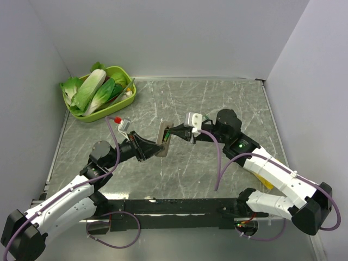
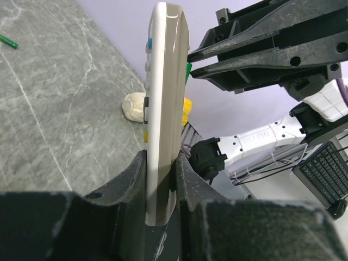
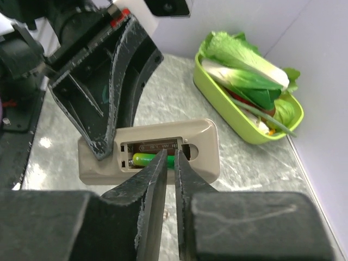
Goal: Load the batteries into the remote control
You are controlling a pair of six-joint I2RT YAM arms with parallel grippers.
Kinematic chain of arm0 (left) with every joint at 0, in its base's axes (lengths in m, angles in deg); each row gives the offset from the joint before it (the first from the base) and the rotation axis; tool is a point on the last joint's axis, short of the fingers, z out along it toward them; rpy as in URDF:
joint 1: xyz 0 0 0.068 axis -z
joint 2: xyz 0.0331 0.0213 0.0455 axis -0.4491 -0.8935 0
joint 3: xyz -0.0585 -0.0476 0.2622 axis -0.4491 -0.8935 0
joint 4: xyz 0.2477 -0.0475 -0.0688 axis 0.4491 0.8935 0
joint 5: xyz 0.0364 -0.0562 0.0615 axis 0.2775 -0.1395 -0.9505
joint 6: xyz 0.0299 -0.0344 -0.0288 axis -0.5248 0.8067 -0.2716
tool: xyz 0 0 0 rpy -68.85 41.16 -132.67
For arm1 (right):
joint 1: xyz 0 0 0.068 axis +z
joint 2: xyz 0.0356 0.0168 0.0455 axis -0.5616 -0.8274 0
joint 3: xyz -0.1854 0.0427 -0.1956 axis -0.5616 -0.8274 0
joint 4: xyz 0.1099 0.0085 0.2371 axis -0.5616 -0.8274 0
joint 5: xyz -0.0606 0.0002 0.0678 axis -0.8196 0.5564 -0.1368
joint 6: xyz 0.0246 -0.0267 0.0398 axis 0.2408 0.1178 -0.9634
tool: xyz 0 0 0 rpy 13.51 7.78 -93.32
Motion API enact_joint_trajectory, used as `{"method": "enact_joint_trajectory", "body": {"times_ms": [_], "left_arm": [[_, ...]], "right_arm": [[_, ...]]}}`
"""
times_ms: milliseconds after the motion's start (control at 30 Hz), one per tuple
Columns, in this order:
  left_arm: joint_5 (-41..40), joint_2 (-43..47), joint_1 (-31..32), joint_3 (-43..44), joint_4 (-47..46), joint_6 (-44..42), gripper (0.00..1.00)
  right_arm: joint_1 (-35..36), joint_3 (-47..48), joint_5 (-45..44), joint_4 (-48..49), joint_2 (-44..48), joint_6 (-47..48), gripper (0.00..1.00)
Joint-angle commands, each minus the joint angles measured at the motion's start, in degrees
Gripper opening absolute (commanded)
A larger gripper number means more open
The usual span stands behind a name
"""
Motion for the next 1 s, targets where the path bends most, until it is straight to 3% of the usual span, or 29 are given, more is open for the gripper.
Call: {"method": "enact_joint_trajectory", "body": {"times_ms": [0, 467, 700, 967], "left_arm": [[0.5, 1.5, -0.1, 3.4, -7.0, 1.3, 0.01], [3.1, 2.9, -0.1, 6.2, -10.2, 0.6, 0.01], [1.2, 5.8, -0.4, 7.3, -8.2, -0.6, 0.01], [2.5, 5.8, -1.0, 6.9, -9.1, 0.2, 0.01]], "right_arm": [[1.9, 2.8, -3.5, -8.2, -2.2, 5.7, 0.16], [4.0, -0.6, -10.9, -8.9, -6.7, 9.6, 0.12], [3.9, -7.4, -17.0, -1.5, -6.8, 8.7, 0.12], [4.0, -11.8, -20.8, 2.6, -7.1, 8.0, 0.24]]}}
